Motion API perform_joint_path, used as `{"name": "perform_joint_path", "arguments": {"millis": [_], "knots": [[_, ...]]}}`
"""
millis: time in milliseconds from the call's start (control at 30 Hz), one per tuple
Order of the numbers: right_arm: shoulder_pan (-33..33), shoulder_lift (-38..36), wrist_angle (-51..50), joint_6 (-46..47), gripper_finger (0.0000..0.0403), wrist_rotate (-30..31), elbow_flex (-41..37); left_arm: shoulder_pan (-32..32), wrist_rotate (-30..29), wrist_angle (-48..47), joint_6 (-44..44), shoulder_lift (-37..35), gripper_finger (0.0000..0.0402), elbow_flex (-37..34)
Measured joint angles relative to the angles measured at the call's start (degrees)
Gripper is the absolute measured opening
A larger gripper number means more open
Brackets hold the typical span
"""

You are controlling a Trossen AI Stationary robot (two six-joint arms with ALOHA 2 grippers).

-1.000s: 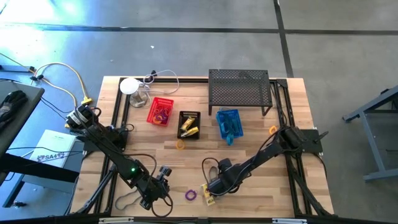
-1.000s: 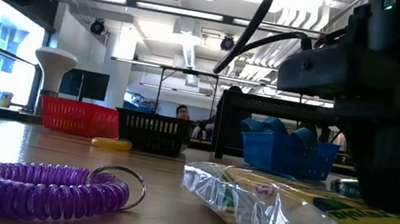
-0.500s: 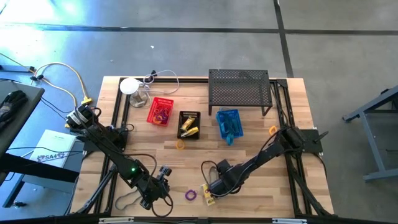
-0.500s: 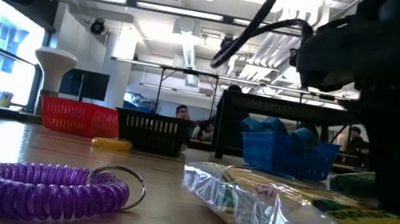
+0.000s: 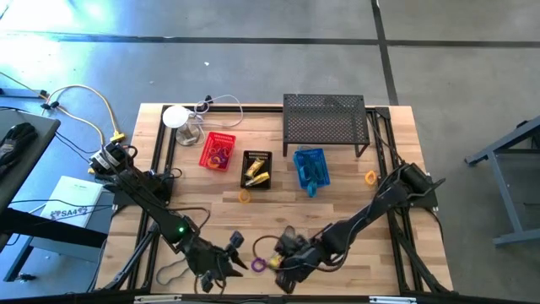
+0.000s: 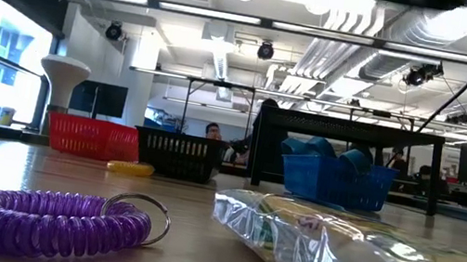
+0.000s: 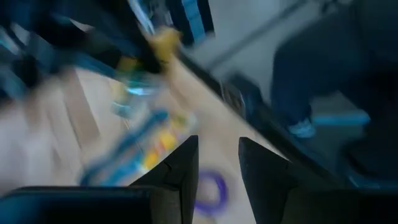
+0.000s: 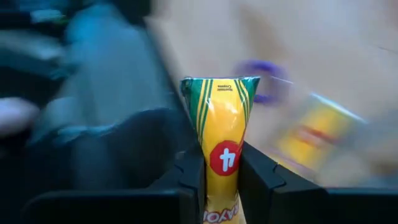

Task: Pick & Place Office Desk Supplies
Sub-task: Put the right crayon box into the black bin

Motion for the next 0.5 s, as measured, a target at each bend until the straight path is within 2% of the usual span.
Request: {"name": "perform_joint_path", "arguments": {"millis": [100, 300, 500], "knots": [[-0.46, 0.96, 9.41, -5.04, 0.0059, -3.33, 0.12, 0.98, -0.12, 6.1, 3.3, 0.0, 0.0108, 0.0], [-0.66, 1.37, 10.66, -8.98, 0.0059, -4.51, 0.0, 1.61, -1.23, 10.66, 7.25, 0.46, 0.0108, 0.0], [-0.64, 1.36, 10.48, -10.52, 0.0059, -5.1, 0.01, 0.98, -3.07, 19.37, 13.25, 5.65, 0.0108, 0.0]]}}
